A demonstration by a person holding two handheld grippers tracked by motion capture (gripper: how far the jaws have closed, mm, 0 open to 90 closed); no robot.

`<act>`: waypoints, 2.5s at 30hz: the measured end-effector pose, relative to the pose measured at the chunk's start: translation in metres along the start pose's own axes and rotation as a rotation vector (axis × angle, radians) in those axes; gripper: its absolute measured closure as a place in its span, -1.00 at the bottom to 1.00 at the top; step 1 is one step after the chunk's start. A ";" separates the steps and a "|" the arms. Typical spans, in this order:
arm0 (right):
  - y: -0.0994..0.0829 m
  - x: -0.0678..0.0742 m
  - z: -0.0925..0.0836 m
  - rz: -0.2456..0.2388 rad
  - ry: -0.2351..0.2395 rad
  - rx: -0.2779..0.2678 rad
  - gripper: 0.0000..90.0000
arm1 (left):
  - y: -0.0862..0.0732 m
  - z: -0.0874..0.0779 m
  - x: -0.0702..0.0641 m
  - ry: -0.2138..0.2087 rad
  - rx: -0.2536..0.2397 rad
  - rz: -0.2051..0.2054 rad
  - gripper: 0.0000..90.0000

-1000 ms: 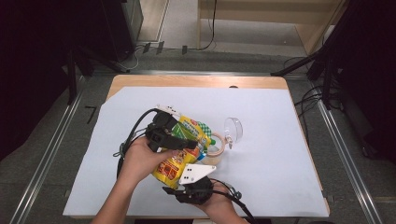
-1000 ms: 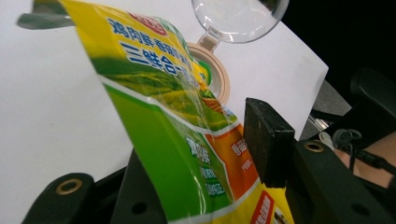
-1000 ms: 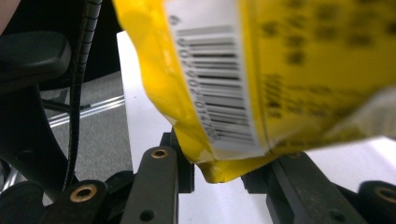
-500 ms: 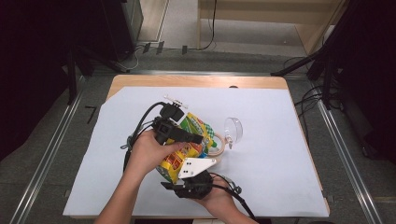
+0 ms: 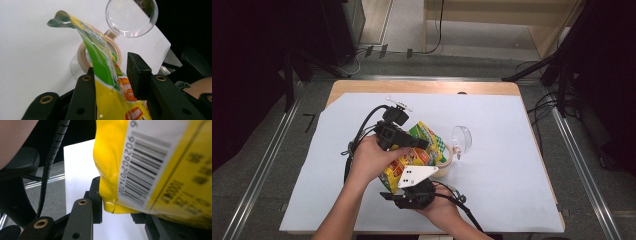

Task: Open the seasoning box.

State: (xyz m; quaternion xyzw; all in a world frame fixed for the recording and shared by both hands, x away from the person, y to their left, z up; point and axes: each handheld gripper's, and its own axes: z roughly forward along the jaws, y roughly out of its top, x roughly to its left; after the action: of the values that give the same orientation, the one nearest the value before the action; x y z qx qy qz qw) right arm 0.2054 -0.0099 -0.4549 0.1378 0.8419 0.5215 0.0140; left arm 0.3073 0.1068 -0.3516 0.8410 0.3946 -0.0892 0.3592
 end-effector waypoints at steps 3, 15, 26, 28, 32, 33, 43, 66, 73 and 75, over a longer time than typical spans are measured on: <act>0.000 -0.001 0.002 0.000 -0.007 -0.003 0.52 | -0.001 0.000 -0.003 0.007 -0.001 0.009 0.63; 0.005 -0.008 -0.005 0.076 0.001 -0.048 0.54 | -0.002 -0.007 -0.015 0.016 -0.018 0.030 0.36; 0.013 -0.010 -0.005 0.074 0.024 -0.034 0.52 | 0.006 -0.011 -0.009 0.059 0.017 -0.003 0.74; 0.014 -0.011 -0.004 0.062 0.021 -0.030 0.49 | 0.008 -0.011 -0.009 0.057 0.017 -0.012 0.76; 0.015 -0.009 -0.004 0.017 0.028 -0.025 0.36 | 0.012 -0.010 -0.010 0.065 0.030 -0.001 0.82; 0.015 -0.009 -0.004 0.012 0.021 -0.025 0.40 | 0.012 -0.010 -0.010 0.065 0.030 0.000 0.83; 0.014 -0.007 -0.002 0.006 -0.025 -0.027 0.62 | 0.008 -0.013 -0.016 0.031 -0.001 0.016 0.79; 0.021 -0.015 -0.001 0.055 -0.021 -0.036 0.63 | 0.015 -0.015 -0.011 0.012 -0.057 0.023 0.78; 0.018 -0.017 -0.003 0.064 -0.025 -0.037 0.64 | 0.018 -0.009 -0.014 0.013 -0.047 0.033 0.78; 0.017 -0.018 -0.003 0.066 -0.026 -0.039 0.65 | 0.018 -0.008 -0.013 0.013 -0.038 0.037 0.78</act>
State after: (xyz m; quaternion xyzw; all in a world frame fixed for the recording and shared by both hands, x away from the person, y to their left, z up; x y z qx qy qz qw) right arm 0.2261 -0.0096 -0.4412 0.1718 0.8265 0.5360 0.0103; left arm 0.3107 0.0967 -0.3302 0.8417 0.3830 -0.0696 0.3743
